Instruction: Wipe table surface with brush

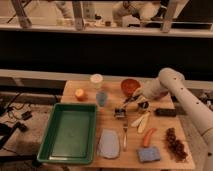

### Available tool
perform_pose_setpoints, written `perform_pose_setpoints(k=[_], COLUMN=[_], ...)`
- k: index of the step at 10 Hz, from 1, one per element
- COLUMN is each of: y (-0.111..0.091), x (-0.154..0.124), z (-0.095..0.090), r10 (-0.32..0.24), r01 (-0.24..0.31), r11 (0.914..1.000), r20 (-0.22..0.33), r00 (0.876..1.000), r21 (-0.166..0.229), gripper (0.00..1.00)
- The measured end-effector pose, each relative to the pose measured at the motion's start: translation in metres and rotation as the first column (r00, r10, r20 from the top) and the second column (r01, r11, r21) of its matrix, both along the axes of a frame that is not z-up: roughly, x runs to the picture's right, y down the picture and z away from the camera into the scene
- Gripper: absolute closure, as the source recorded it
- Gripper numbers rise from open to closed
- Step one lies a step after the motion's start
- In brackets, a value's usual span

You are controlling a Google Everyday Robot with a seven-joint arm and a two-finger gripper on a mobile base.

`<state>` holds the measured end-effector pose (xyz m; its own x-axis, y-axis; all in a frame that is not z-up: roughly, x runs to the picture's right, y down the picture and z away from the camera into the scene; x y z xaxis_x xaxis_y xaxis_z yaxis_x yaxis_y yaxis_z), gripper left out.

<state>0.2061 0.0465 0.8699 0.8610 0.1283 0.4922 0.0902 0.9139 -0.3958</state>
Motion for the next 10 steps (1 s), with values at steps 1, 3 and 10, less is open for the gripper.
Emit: perform_pose_setpoints(k=[1,3,10], y=[-0.002,-0.009,-0.045], x=[0.007,0.013,0.005], z=[0.003,0.009,0.029], r10=[0.005,0.003,-0.021], r01=[-0.005,-0.003,0.026], r11=[1.0,0.9999,0.9974], r20=[-0.015,-0.04,-0.073], r00=[1.0,0.999,0.997], r21=[0.004,0.014,0.068], gripper=[1.0,1.0,1.0])
